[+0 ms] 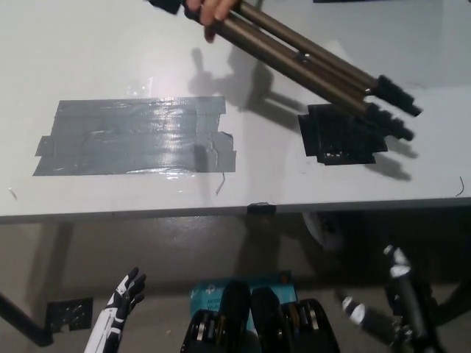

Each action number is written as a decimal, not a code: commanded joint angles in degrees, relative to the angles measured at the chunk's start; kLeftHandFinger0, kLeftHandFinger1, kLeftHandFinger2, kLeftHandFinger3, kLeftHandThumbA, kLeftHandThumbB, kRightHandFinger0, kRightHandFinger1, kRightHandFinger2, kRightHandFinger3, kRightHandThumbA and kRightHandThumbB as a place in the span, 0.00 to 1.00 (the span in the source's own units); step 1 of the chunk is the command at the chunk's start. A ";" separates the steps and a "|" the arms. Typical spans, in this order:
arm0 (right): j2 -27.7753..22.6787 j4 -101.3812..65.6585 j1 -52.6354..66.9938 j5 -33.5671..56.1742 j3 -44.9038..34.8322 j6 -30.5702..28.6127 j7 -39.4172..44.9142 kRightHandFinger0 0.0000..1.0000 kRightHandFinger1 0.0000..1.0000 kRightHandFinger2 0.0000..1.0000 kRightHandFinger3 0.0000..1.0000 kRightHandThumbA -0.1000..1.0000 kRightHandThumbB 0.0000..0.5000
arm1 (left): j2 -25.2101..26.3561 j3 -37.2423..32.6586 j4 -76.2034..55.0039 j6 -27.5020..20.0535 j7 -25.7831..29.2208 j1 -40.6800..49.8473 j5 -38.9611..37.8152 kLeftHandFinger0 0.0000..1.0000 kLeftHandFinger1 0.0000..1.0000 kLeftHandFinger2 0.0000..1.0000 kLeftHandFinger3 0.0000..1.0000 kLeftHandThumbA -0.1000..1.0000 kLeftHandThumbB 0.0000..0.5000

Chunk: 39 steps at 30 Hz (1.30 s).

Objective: A person hands a tripod to the robot which it grabs with its right hand and places in the middle of the table in front of it

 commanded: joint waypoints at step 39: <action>-3.31 38.37 -62.60 -27.01 4.86 24.77 10.62 1.00 1.00 1.00 1.00 0.99 1.00 | 0.66 -0.30 -0.82 -3.54 -1.14 -2.64 0.11 1.00 1.00 1.00 1.00 1.00 0.55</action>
